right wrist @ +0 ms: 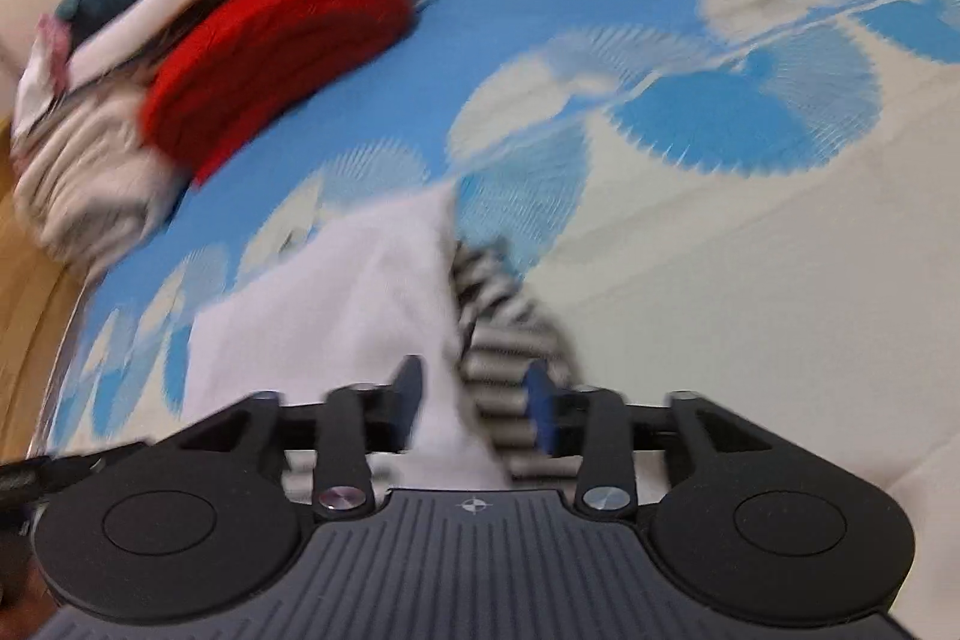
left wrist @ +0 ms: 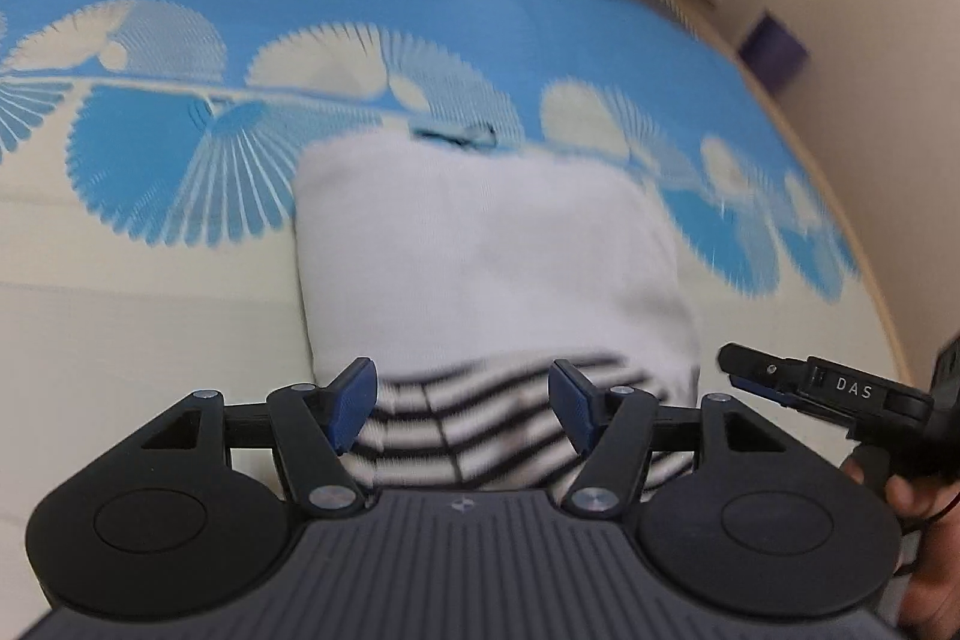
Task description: Fold small clothes
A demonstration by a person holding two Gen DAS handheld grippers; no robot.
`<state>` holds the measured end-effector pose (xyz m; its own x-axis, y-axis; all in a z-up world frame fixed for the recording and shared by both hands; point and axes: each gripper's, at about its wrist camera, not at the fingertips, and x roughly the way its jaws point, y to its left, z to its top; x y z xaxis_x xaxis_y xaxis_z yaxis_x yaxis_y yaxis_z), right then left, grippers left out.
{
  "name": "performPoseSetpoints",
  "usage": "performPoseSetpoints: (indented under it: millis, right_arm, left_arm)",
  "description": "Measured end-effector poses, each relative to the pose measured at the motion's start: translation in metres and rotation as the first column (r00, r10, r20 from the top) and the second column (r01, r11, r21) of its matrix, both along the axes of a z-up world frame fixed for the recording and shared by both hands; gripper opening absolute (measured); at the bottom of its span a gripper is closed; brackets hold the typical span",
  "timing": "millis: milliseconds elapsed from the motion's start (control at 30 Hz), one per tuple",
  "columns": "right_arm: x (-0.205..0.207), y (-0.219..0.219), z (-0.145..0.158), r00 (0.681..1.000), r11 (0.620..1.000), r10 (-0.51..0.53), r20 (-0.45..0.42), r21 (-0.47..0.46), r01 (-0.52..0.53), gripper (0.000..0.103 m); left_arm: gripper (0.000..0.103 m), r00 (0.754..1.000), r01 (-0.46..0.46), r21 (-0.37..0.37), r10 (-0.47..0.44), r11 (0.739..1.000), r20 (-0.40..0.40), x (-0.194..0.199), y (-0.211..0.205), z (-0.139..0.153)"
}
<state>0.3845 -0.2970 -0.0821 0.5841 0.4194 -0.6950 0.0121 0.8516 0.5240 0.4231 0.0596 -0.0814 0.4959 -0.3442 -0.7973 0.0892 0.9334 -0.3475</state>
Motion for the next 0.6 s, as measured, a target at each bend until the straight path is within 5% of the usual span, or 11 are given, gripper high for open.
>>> performPoseSetpoints:
  millis: [133,200,333,533,600]
  right_arm:
    - [-0.005,0.013,-0.021,0.982,0.987,0.137,-0.132,-0.068,-0.147,0.042]
    - [-0.008,0.014,-0.025,0.976,0.98,0.169,-0.138,-0.08,-0.181,0.004]
    - [-0.015,-0.006,-0.013,0.99,0.991,0.105,-0.089,-0.075,-0.112,0.003]
    - [-0.022,-0.012,-0.017,0.989,0.993,0.085,-0.124,-0.066,-0.093,0.003]
    - [-0.022,-0.008,-0.019,0.986,0.992,0.093,-0.139,-0.069,-0.103,0.005]
  left_arm:
    - [0.074,0.992,0.086,0.139,-0.072,0.987,-0.102,-0.006,-0.021,-0.035]
    - [0.077,0.991,0.098,0.172,-0.081,0.98,-0.102,-0.01,-0.023,-0.04]
    - [0.08,0.991,0.041,0.102,-0.027,0.994,-0.128,-0.018,-0.011,-0.04]
    - [0.086,0.955,-0.044,-0.045,0.029,0.998,-0.295,-0.03,0.008,-0.072]
    - [0.071,0.951,-0.057,-0.086,0.028,0.995,-0.307,-0.033,0.011,-0.077]
